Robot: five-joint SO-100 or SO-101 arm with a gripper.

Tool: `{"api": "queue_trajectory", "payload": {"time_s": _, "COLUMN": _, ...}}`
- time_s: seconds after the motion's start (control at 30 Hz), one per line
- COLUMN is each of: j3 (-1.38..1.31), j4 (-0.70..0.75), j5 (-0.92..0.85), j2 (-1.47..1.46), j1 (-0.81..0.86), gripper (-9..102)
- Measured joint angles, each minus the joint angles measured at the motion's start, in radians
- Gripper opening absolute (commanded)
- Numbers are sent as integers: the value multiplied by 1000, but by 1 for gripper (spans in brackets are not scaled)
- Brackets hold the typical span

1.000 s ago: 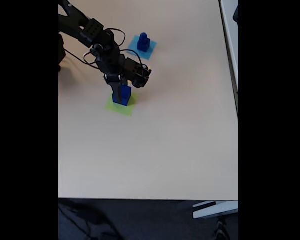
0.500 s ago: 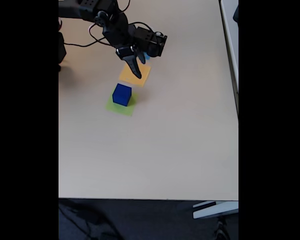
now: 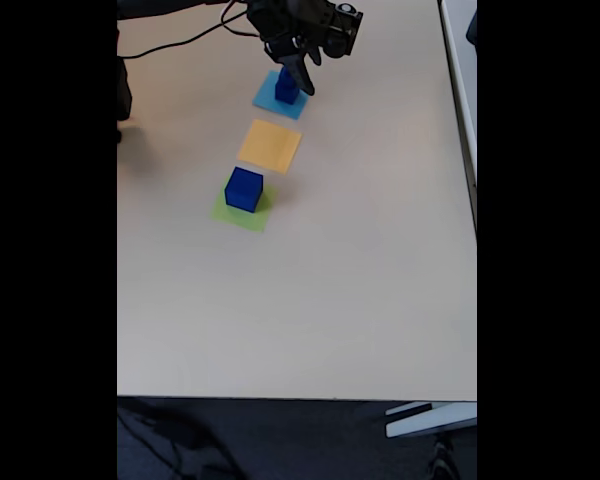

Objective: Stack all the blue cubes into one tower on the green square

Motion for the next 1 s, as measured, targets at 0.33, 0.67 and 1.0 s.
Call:
{"api": "queue_trajectory", "payload": {"time_s": 0.33, "j3": -60, "j4": 160, "j5": 150, "j2": -104, "j1": -156, "gripper": 24}}
{"api": "queue_trajectory", "payload": {"time_s": 0.67, "j3": -60, "j4": 175, "j5": 118, "j2": -138, "j1": -169, "gripper": 24}}
{"api": "queue_trajectory", "payload": {"time_s": 1.0, "j3": -75, "j4": 175, "j5": 160, "j2": -207, "j1": -224, "gripper": 23}}
